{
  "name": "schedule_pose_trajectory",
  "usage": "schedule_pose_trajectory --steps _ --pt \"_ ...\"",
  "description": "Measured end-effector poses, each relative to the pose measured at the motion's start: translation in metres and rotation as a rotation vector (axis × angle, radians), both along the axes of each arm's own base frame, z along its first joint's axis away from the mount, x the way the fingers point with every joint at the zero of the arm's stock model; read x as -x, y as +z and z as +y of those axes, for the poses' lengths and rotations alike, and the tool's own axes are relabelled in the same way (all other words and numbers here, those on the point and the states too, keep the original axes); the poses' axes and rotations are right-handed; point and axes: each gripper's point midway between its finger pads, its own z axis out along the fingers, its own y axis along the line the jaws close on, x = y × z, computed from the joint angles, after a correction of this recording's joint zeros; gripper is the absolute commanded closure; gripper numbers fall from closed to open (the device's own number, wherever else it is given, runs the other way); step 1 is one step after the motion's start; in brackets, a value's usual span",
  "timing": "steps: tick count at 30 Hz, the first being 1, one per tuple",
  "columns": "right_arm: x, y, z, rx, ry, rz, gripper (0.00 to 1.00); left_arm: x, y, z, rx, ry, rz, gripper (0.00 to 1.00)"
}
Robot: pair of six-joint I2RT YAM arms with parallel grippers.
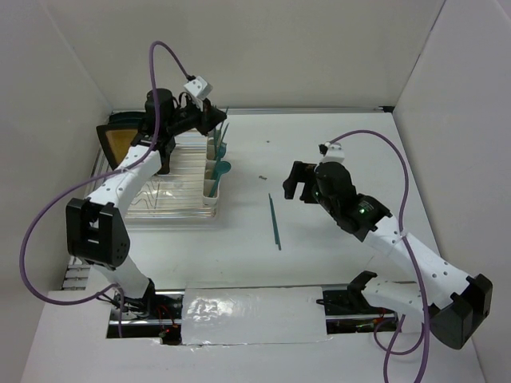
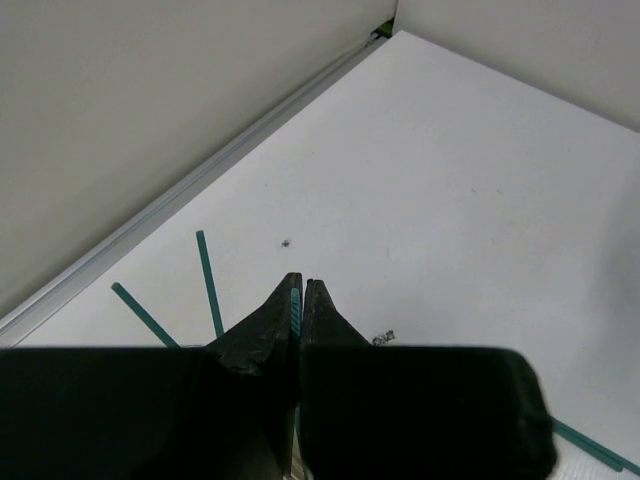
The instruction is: Sort the eating utensils into containers
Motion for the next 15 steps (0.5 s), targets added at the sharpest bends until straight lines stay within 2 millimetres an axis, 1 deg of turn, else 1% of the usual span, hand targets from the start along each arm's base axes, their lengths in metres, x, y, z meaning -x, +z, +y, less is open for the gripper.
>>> schedule_pose_trajectory --steps 5,6,7,9,11,15 --pt "-0.001 -0.007 0.002 0.023 0.014 0.015 0.00 -0.004 -0.020 -0.010 -0.042 -0.011 0.009 0.91" --pt "-0.001 -0.008 0.003 0.025 0.020 0.020 0.00 -0.005 -0.024 -0.010 -0.048 -0.010 0.014 0.84" --pt "-0.001 -0.009 0.004 0.026 0.025 0.023 0.00 -0.006 -0.027 -0.012 -0.054 -0.008 0.019 0.75" --pt "0.000 -0.011 0.006 0.025 0.037 0.031 0.00 -0.008 -0.031 -0.011 -0.072 -0.001 0.020 0.69" --pt "0.000 -0.013 0.009 0.022 0.052 0.037 0.00 -0.008 -0.033 -0.010 -0.077 0.006 0.026 0.69" --pt "0.000 -0.021 0.018 0.023 0.091 0.065 0.00 -0.012 -0.025 -0.007 -0.081 0.031 0.012 0.44"
